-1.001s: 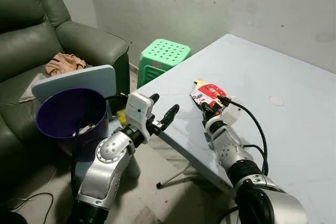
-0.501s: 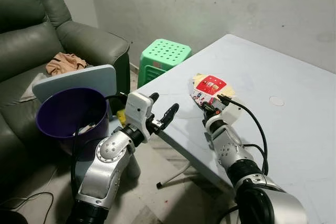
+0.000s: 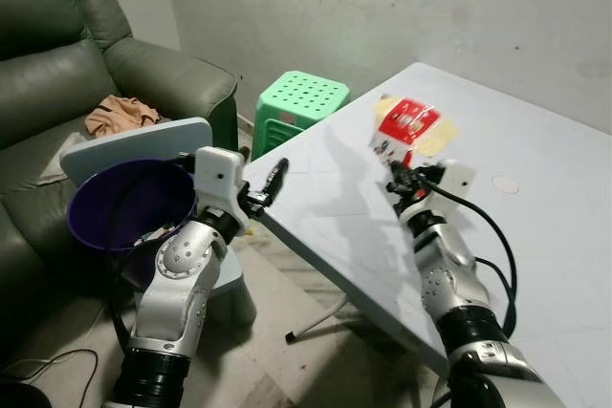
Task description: Picking trash to rubbish bin
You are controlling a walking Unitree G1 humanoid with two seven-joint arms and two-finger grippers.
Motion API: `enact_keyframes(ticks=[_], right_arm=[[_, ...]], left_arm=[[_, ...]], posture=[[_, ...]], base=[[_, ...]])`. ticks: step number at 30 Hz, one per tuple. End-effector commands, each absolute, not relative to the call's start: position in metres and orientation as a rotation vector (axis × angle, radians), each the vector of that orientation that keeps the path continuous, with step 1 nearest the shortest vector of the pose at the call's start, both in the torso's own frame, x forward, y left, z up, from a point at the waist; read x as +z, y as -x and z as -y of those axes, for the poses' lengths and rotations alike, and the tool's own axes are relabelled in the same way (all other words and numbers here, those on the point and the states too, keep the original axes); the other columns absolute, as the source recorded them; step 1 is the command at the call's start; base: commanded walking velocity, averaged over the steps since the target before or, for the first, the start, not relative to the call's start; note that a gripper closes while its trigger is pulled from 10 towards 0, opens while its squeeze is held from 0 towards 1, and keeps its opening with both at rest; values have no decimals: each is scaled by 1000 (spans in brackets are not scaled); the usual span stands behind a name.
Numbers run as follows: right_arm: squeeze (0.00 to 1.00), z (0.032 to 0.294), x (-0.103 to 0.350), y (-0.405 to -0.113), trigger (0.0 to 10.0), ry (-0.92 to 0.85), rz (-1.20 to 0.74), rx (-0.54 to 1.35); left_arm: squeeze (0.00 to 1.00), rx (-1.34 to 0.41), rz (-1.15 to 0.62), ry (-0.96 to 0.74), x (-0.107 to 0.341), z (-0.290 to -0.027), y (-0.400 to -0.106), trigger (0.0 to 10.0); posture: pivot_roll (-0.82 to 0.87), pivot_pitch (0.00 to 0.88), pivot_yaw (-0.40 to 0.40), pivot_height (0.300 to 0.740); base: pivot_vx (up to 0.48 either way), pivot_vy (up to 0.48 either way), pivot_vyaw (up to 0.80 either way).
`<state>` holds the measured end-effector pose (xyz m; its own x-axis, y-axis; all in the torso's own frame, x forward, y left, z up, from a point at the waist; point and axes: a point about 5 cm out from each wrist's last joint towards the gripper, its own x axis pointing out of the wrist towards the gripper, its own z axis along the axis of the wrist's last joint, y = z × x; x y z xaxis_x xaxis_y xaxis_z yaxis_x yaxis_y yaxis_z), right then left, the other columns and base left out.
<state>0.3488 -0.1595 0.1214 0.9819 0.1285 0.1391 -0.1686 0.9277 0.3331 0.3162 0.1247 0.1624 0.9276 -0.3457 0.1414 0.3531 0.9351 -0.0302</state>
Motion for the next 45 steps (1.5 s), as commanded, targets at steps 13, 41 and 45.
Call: enact_keyframes(ticks=[13,41,45], right_arm=[[0,179,150,-304,10000,-126,288,124],[0,169,130,-277,10000,-51,192,78],[0,165,130,-278,10000,-49,187,88]], left_arm=[[0,-196,206,41,167,-137,-318,10000],[0,-114,115,111,150,-161,-321,10000],[0,-118,114,114,151,-159,-322,10000]], posture=[[2,0,-56,740],[18,0,-58,740],[18,0,-60,740]], base=[[0,0,0],[0,79,0],[0,383,0]])
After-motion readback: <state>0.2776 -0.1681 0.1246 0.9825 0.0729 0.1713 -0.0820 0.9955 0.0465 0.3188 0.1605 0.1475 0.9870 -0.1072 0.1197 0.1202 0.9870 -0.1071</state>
